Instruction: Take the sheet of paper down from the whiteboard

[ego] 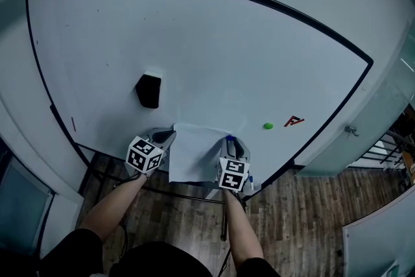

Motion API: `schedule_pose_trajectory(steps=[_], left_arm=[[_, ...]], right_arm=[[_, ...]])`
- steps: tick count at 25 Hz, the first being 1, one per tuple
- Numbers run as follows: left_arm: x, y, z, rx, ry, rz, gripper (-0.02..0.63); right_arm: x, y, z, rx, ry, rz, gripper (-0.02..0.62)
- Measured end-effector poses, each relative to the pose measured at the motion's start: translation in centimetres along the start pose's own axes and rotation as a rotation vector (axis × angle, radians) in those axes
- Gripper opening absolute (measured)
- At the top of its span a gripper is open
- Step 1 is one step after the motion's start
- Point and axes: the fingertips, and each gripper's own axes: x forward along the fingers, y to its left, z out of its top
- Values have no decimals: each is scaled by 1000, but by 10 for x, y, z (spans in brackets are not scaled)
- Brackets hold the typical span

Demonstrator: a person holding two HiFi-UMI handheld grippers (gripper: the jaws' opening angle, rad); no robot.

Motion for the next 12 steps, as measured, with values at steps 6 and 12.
schedule_pose_trajectory(steps=[6, 12], left_arm=[[-10, 10, -4, -7, 6, 32, 19], [-19, 14, -11, 6, 24, 35, 19]], right_arm=[[0, 0, 0, 8, -1, -17, 127], [1, -1, 1, 11, 1, -41, 129]])
